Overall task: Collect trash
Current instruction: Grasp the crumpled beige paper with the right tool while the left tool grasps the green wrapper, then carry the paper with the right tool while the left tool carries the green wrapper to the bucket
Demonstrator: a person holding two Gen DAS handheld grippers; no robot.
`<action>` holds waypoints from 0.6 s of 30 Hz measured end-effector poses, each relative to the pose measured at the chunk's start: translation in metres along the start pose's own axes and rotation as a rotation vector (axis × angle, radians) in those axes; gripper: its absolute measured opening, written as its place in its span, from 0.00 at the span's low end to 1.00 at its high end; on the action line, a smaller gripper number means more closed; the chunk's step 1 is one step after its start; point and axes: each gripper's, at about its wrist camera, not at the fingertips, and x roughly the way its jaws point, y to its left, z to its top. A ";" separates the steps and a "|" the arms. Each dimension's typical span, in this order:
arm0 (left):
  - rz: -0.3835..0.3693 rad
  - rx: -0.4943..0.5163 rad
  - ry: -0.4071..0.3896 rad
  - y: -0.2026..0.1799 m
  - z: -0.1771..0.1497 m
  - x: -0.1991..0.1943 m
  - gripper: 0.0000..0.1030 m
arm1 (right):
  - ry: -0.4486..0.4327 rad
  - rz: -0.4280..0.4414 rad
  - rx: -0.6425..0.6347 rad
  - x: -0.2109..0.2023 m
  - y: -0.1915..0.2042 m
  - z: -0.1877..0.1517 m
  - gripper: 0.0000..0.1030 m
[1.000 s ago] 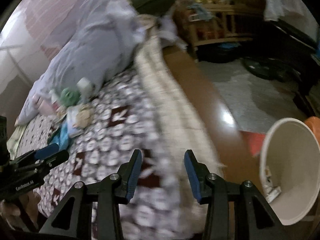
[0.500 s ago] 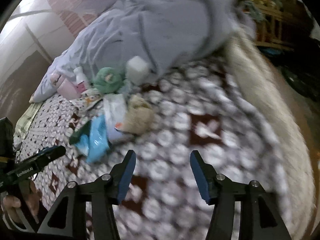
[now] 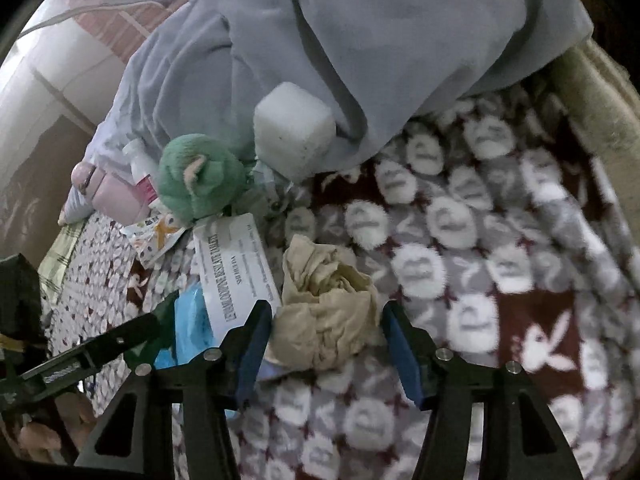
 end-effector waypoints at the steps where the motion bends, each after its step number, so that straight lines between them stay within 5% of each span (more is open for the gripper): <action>1: -0.006 -0.004 0.007 0.001 0.001 0.002 0.27 | -0.006 -0.004 -0.010 0.000 0.001 0.000 0.36; 3: 0.003 -0.002 0.004 0.002 0.001 0.000 0.19 | -0.016 0.005 -0.022 -0.005 0.001 0.001 0.29; 18: -0.044 0.093 -0.132 -0.029 -0.025 -0.071 0.18 | -0.109 0.022 -0.117 -0.080 0.008 -0.024 0.27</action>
